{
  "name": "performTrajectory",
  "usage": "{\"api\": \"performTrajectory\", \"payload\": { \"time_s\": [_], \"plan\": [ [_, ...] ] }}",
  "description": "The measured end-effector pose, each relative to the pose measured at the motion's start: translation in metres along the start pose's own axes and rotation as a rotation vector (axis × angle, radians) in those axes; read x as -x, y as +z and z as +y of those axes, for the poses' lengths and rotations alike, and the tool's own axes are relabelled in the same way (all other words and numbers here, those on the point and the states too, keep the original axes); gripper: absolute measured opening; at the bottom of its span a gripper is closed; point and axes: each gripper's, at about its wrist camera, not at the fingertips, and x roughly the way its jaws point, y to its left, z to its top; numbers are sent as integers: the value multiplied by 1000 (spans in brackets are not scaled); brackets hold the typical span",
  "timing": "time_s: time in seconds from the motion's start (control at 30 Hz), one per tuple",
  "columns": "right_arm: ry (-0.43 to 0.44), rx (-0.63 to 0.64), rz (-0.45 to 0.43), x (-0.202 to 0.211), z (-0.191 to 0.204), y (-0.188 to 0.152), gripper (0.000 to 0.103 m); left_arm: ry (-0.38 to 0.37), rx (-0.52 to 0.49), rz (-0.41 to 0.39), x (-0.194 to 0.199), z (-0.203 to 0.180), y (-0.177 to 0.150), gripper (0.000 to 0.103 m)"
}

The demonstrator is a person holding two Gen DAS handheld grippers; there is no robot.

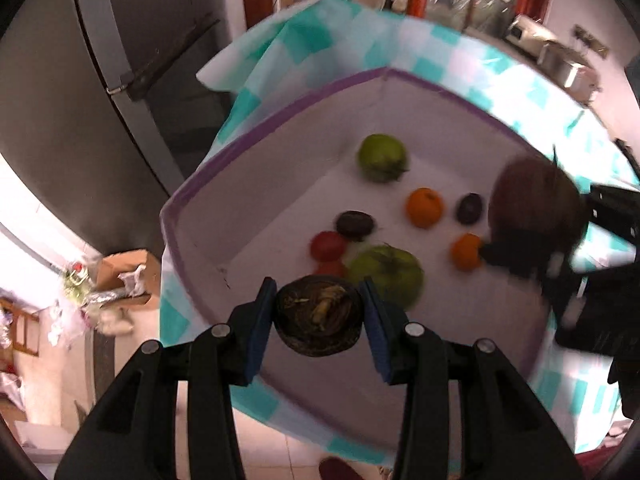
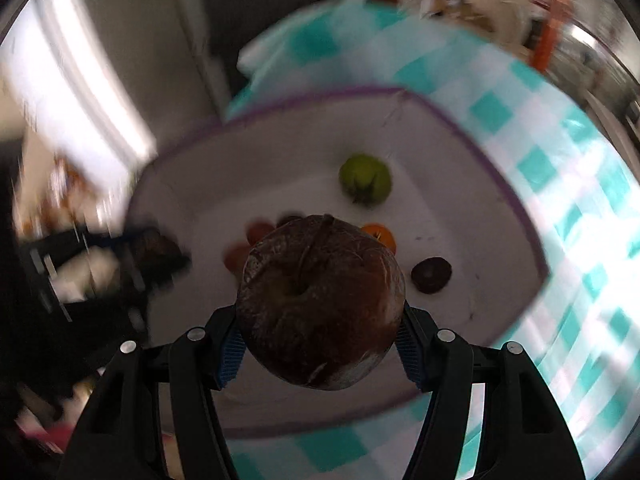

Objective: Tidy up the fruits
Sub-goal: 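Carry the red apple and date over the purple box, then open both tools to release the red apple and date into the box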

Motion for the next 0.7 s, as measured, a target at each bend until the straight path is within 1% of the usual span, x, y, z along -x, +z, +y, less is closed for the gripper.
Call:
{"api": "performTrajectory", "payload": {
  "time_s": [0.07,0.13,0.17,0.23,0.27,0.33,0.43,0.47,0.53,0.63,0.7],
  "plan": [
    [-10,78,63,-20,2,6,62,25,-18,55,-18,1,18,43],
    [6,140,139,-38,1,9,62,35,-32,111,-34,2,32,43],
    [9,176,176,-46,0,11,62,35,-41,161,-47,2,41,43],
    [10,256,234,-61,1,14,62,51,-57,216,-63,2,51,43],
    [15,291,260,-67,2,15,62,57,-69,261,-75,2,56,43],
    [26,350,293,-75,4,17,62,64,-61,325,-94,5,63,43],
    [43,466,346,-89,12,18,62,91,-69,376,-110,6,65,43],
    [46,484,352,-92,13,18,62,90,-61,397,-114,7,65,43],
    [52,530,367,-98,16,17,62,109,-64,411,-116,8,65,43],
    [62,550,392,-105,13,17,62,127,-46,447,-120,12,62,43],
    [68,564,396,-106,11,17,62,130,-30,452,-120,14,62,44]
  ]
}}
